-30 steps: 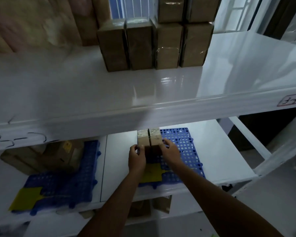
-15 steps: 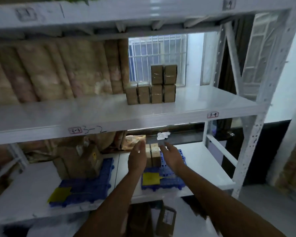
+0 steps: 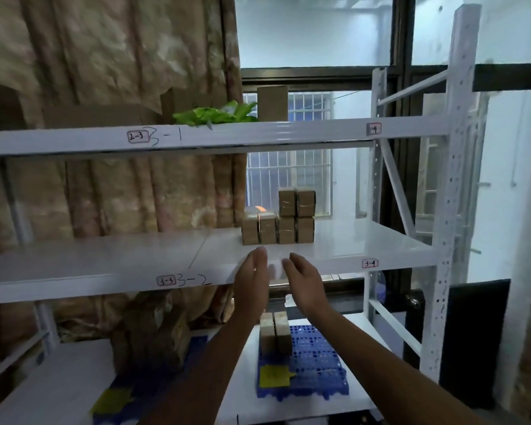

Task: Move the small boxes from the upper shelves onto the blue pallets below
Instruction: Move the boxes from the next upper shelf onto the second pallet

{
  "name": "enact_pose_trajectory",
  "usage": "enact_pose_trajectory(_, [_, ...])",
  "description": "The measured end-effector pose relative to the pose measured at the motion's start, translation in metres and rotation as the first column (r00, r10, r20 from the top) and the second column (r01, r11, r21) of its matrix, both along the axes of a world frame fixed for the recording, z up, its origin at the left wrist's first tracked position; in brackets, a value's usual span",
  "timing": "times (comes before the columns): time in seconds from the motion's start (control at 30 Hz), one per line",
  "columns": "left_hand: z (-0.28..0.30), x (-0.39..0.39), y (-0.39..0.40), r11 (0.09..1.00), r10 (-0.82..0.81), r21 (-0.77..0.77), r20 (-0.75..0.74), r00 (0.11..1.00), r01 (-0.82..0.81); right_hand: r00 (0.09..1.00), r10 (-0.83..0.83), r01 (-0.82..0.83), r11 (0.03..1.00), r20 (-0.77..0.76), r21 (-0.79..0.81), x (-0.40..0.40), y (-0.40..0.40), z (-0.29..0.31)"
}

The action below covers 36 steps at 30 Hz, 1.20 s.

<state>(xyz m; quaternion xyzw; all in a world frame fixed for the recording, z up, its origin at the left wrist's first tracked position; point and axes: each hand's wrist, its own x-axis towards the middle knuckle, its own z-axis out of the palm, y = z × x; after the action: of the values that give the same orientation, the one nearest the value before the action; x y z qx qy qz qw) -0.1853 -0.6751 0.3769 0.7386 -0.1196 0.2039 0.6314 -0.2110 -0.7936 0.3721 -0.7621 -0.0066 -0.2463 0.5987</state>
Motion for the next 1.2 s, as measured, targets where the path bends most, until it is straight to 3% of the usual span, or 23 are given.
enact_pose_trajectory(0.13, [0.018, 0.042, 0.015, 1.000, 0.023, -0.013, -0.016, 1.000, -0.024, 0.999, -0.014, 0.014, 1.000, 0.043, 0.005, 0.027, 0.007, 0.014])
enact_pose_trajectory(0.43, [0.045, 0.176, 0.028, 0.989, -0.143, -0.056, -0.096, 0.985, 0.138, 0.984, -0.178, 0.174, 0.974, -0.015, -0.145, 0.136, 0.013, 0.047])
enact_pose_trajectory(0.57, [0.041, 0.212, 0.022, 0.985, -0.161, 0.048, -0.091, 0.983, 0.166, 0.964, -0.262, 0.256, 0.957, -0.032, -0.137, 0.175, 0.012, 0.043])
enact_pose_trajectory(0.77, [0.036, 0.230, 0.007, 0.967, -0.205, 0.119, -0.157, 0.966, 0.224, 0.967, -0.254, 0.249, 0.960, -0.026, -0.132, 0.202, 0.010, 0.035])
enact_pose_trajectory(1.1, [0.037, 0.233, 0.008, 0.988, -0.153, 0.010, -0.067, 0.986, 0.154, 0.958, -0.286, 0.284, 0.955, -0.012, -0.089, 0.202, 0.006, 0.038])
enact_pose_trajectory(1.2, [0.034, 0.230, 0.010, 0.983, -0.168, 0.057, -0.065, 0.984, 0.172, 0.967, -0.251, 0.244, 0.962, -0.051, -0.121, 0.197, 0.009, 0.041])
